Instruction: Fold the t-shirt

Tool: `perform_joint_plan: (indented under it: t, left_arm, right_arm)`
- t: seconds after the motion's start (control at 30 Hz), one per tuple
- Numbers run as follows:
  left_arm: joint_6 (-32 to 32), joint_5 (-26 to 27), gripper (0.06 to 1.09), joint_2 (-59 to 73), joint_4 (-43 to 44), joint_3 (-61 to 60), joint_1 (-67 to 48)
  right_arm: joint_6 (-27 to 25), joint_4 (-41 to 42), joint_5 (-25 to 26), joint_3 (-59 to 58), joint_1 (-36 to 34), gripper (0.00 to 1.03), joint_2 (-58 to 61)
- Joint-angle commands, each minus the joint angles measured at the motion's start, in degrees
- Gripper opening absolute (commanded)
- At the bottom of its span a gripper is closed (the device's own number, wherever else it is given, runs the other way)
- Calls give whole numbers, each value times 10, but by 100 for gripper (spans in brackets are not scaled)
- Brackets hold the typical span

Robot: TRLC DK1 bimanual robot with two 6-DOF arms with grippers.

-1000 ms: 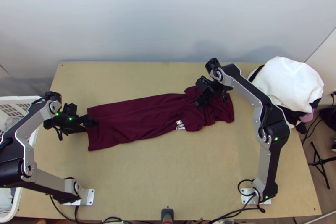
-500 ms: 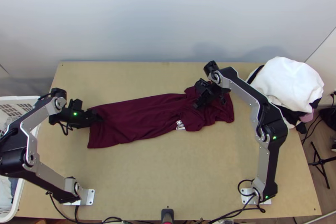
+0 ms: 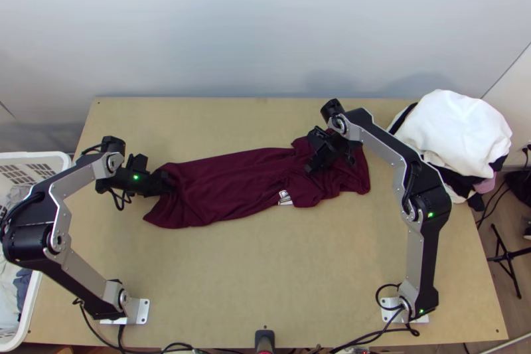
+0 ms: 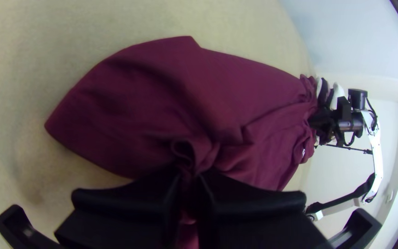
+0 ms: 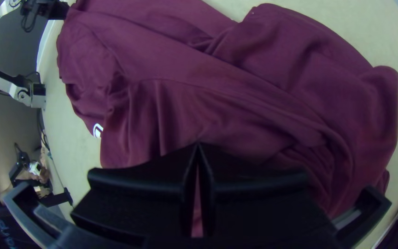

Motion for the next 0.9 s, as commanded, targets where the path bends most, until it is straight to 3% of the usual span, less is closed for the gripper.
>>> perform_joint_plan:
  t: [0.0, 0.2, 0.43, 0.6, 0.87]
  left_arm:
    - [-15, 13, 10, -21, 26, 2, 2]
    - [-22, 20, 10, -72, -45, 52, 9]
    - [-15, 21, 10, -150, -164, 175, 17]
    - [31, 22, 10, -156, -233, 229, 68]
    - [126, 22, 10, -153, -288, 215, 166]
  right_arm:
    - [4, 4, 0, -3, 2, 3, 8]
    - [13, -3, -5, 9, 0, 3, -13]
    - [25, -47, -17, 15, -33, 3, -118]
    - [23, -71, -22, -5, -76, 3, -169]
    - [12, -72, -22, -56, -113, 3, -200]
